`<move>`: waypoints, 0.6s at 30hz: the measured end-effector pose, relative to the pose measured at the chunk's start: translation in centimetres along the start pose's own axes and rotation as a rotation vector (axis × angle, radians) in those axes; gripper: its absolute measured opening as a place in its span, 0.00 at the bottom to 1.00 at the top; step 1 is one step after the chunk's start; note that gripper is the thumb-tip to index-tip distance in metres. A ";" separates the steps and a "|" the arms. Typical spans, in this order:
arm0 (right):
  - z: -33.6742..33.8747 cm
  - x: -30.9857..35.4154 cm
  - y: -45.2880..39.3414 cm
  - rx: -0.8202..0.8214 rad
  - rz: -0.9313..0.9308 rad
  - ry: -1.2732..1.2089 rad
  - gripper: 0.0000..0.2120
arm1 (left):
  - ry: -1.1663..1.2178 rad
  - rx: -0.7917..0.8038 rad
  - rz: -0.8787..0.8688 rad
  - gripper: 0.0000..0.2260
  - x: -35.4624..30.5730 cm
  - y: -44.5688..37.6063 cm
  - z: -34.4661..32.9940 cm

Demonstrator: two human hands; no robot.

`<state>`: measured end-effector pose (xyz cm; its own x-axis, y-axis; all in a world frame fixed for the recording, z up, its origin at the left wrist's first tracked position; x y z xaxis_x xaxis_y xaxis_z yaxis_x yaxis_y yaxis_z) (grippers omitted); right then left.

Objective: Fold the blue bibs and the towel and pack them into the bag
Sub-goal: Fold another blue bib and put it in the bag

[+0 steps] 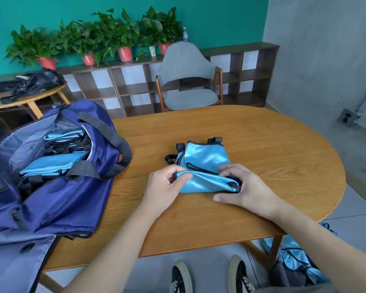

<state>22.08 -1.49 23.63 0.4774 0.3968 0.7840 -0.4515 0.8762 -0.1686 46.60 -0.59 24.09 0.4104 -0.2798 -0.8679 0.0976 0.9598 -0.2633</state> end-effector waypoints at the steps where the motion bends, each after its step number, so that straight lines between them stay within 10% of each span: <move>1: 0.0 0.0 0.0 -0.020 -0.006 -0.005 0.18 | 0.025 -0.016 0.006 0.02 0.1 0.0 0.1; 10: 0.5 0.1 0.6 -0.185 0.012 -0.114 0.09 | -0.097 -0.028 -0.062 0.26 -0.5 0.4 0.6; 18: 0.8 -0.3 0.7 -0.193 -0.066 -0.169 0.26 | 0.070 -0.021 -0.002 0.11 -0.7 0.7 0.1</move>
<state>21.05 -1.22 23.71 0.3612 0.2998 0.8830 -0.2635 0.9411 -0.2118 46.47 0.27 24.61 0.3460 -0.2835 -0.8944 0.0794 0.9587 -0.2732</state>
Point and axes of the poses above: each hand's wrist, its own y-axis away from the middle knuckle, its own z-axis out of the back of the hand, x = y × z, the point moved 3 cm from there along -y, towards the middle knuckle, and after that the axes turned 5 degrees about x, right-handed, at the moved point
